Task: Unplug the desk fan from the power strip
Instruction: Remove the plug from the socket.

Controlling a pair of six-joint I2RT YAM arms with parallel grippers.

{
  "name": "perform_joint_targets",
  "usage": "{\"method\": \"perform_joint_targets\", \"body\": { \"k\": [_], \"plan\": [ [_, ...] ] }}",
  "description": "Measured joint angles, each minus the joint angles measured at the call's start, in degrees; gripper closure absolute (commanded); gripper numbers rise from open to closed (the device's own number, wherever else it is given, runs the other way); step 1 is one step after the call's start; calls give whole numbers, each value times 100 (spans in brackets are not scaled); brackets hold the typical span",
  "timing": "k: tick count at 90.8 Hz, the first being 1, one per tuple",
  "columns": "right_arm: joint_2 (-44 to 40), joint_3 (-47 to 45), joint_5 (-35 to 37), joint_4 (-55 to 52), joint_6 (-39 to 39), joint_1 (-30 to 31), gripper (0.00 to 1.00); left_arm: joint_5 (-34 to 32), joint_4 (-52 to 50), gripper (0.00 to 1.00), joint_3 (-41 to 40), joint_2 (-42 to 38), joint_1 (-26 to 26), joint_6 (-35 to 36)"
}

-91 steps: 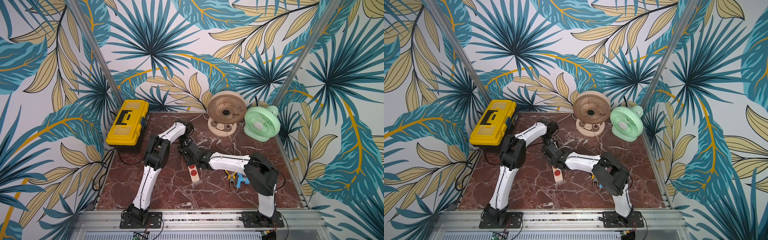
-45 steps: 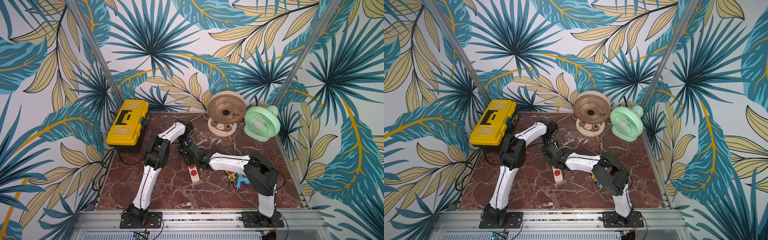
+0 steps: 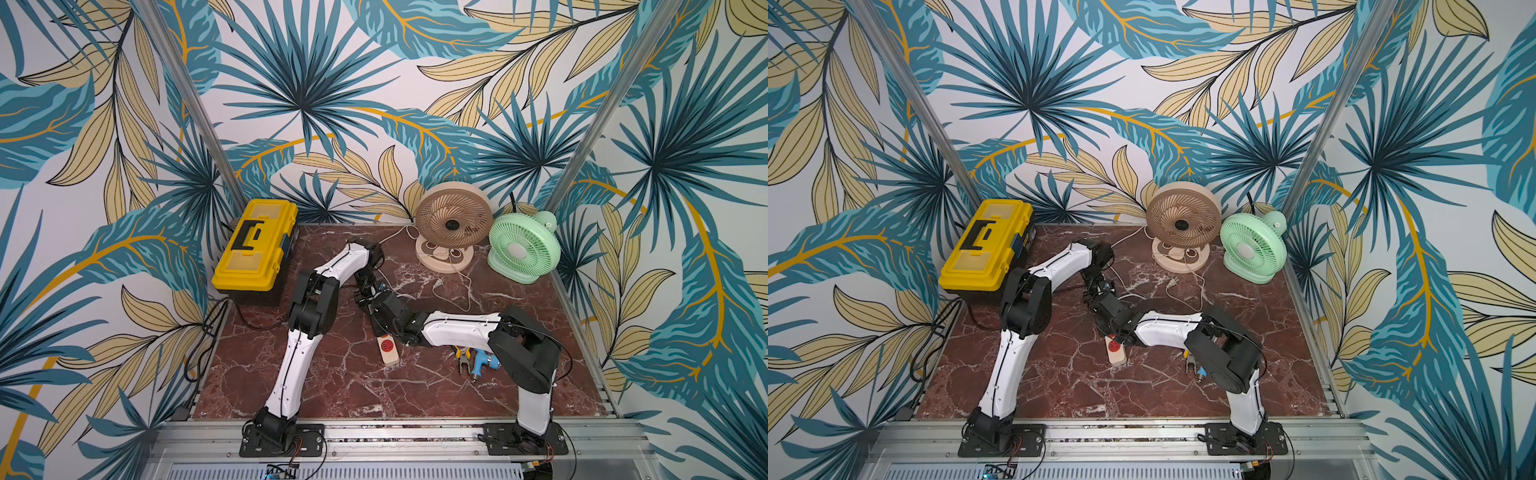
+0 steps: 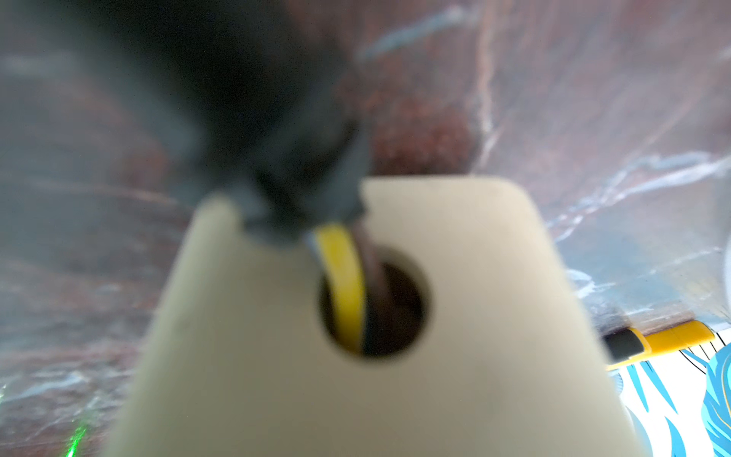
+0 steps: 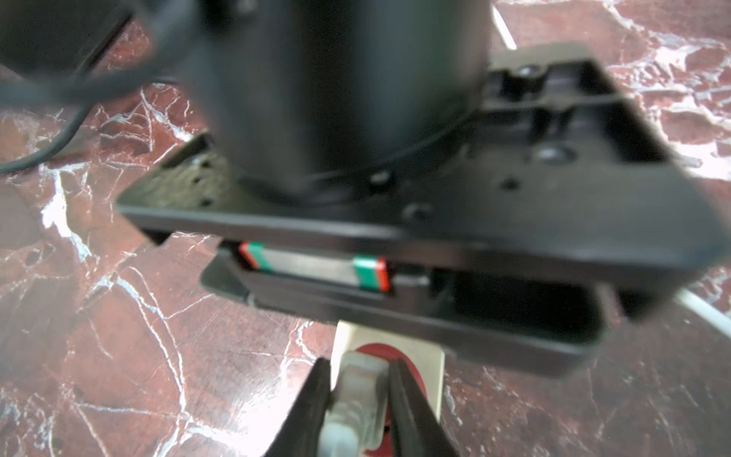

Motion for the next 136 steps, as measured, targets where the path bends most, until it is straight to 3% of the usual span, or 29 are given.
{"method": "perform_joint_targets", "body": {
  "k": [27, 67, 95, 136],
  "plan": [
    [-2, 13, 125, 17, -155, 17, 99, 63, -107, 100, 177, 111, 28, -46],
    [170, 61, 1248, 179, -1152, 483, 100, 144, -341, 100, 444, 286, 57, 37],
    [173, -105, 1464, 496, -1318, 522, 100, 216, -361, 100, 472, 308, 79, 50],
    [-260, -817, -31, 1235, -175, -175, 100, 363, -205, 100, 468, 313, 83, -254]
  ]
}}
